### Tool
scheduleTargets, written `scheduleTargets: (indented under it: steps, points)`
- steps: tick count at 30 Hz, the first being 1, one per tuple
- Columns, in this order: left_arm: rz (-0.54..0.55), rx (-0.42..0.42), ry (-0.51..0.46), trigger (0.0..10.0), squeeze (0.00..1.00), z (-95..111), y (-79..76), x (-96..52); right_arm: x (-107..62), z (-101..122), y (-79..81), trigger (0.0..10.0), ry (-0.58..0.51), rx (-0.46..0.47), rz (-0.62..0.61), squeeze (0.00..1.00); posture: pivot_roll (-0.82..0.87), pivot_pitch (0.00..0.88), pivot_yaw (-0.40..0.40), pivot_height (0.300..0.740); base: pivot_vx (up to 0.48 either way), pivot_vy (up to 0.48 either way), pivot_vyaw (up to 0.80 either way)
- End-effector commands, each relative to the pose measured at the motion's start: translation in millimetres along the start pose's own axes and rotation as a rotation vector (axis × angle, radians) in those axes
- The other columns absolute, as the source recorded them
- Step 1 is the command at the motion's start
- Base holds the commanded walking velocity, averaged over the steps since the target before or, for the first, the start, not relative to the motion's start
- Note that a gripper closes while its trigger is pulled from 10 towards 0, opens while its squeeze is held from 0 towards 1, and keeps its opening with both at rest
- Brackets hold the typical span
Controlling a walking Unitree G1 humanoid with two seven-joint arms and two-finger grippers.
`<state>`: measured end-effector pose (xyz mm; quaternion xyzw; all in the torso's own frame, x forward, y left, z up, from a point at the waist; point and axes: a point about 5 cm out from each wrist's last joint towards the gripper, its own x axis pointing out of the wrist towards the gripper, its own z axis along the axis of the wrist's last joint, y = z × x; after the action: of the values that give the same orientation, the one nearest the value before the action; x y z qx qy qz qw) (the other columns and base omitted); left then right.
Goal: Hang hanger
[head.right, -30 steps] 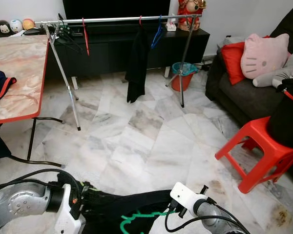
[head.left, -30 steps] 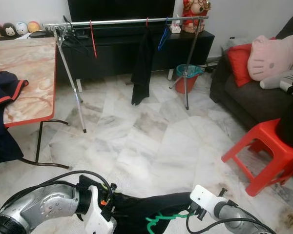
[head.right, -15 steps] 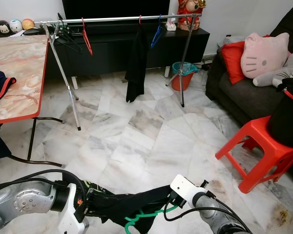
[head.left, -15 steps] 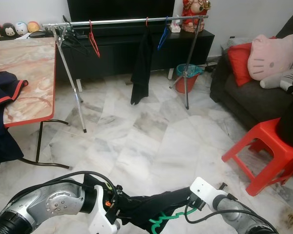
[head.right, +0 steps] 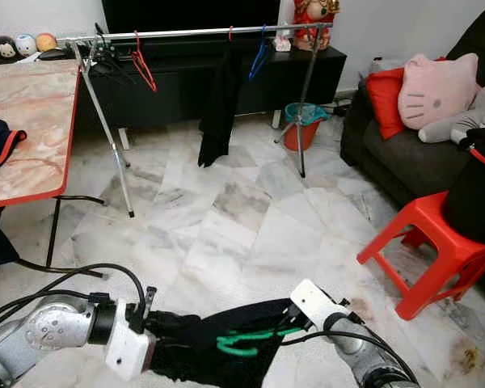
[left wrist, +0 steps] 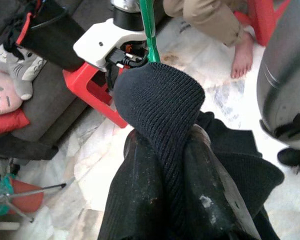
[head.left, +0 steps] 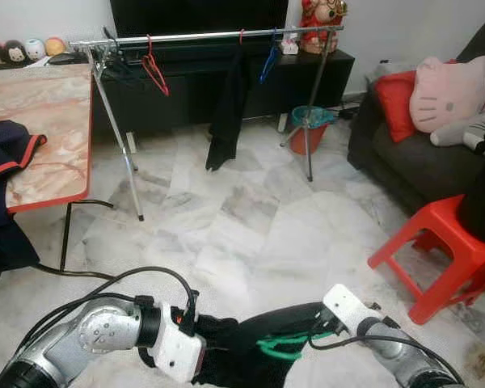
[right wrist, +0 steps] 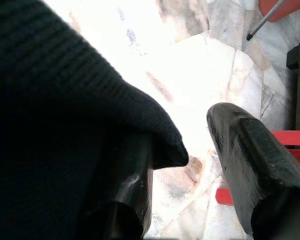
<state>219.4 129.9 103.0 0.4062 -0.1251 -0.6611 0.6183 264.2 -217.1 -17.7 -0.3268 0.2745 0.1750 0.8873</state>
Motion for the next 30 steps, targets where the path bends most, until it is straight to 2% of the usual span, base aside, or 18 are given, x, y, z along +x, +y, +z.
scheduleTargets:
  steps: [1, 4, 5, 6, 9, 16, 19, 21, 25, 28, 30]
  points:
    - [0.058, 0.005, -0.106, 10.0, 0.00, 14, 11.1, 1.3, 0.2, 1, -2.7, 10.0, -0.008, 0.069, -0.014, 1.00, 0.07, 0.000, -0.061, 0.740, 0.000, 0.000, 0.00]
    - [0.052, -0.032, -0.104, 10.0, 0.00, 14, 10.3, -0.3, -0.6, 1, -5.3, 10.0, -0.021, 0.120, -0.026, 1.00, 0.07, 0.000, -0.063, 0.740, 0.000, 0.000, 0.00]
    - [0.049, -0.080, -0.104, 10.0, 0.00, 13, 8.6, -2.4, -1.1, 2, -9.5, 10.0, -0.047, 0.242, -0.031, 1.00, 0.07, 0.000, -0.063, 0.740, 0.000, 0.000, 0.00]
    - [0.047, -0.107, -0.105, 10.0, 0.00, 13, 7.7, -3.3, -1.3, 3, -10.8, 10.0, -0.063, 0.301, -0.022, 1.00, 0.07, 0.000, -0.062, 0.740, 0.000, 0.000, 0.00]
    - [0.040, -0.185, -0.105, 10.0, 0.00, 11, 3.9, -5.9, -2.8, 5, -16.5, 10.0, -0.113, 0.411, 0.000, 1.00, 0.07, 0.000, -0.061, 0.740, 0.000, 0.000, 0.00]
    - [-0.004, -0.282, -0.087, 10.0, 0.00, 8, -4.6, -12.5, -5.4, 3, -25.4, 10.0, -0.124, 0.402, 0.002, 1.00, 0.07, 0.000, -0.064, 0.740, 0.000, 0.000, 0.00]
    - [0.018, -0.353, -0.087, 10.0, 0.00, 7, -2.7, -15.9, -6.7, 3, -32.4, 10.0, -0.139, 0.454, -0.014, 1.00, 0.07, 0.000, -0.068, 0.740, 0.000, 0.000, 0.00]
    - [0.075, -0.397, -0.083, 10.0, 0.00, 5, 1.0, -18.8, -6.9, 7, -37.7, 10.0, -0.174, 0.505, -0.033, 1.00, 0.07, 0.000, -0.069, 0.740, 0.000, 0.000, 0.00]
    - [0.130, -0.442, -0.071, 10.0, 0.00, 1, 3.5, -23.8, -8.2, 10, -48.7, 10.0, -0.221, 0.597, -0.088, 1.00, 0.07, 0.000, -0.069, 0.740, 0.000, 0.000, 0.00]
    - [0.162, -0.471, -0.063, 10.0, 0.00, -1, 4.7, -26.3, -9.5, 11, -55.4, 10.0, -0.234, 0.609, -0.130, 1.00, 0.07, 0.000, -0.071, 0.740, 0.000, 0.000, 0.00]
    - [0.175, -0.491, -0.052, 10.0, 0.00, -3, 4.1, -28.0, -10.9, 12, -63.7, 10.0, -0.262, 0.659, -0.178, 1.00, 0.07, 0.000, -0.071, 0.740, 0.000, 0.000, 0.00]
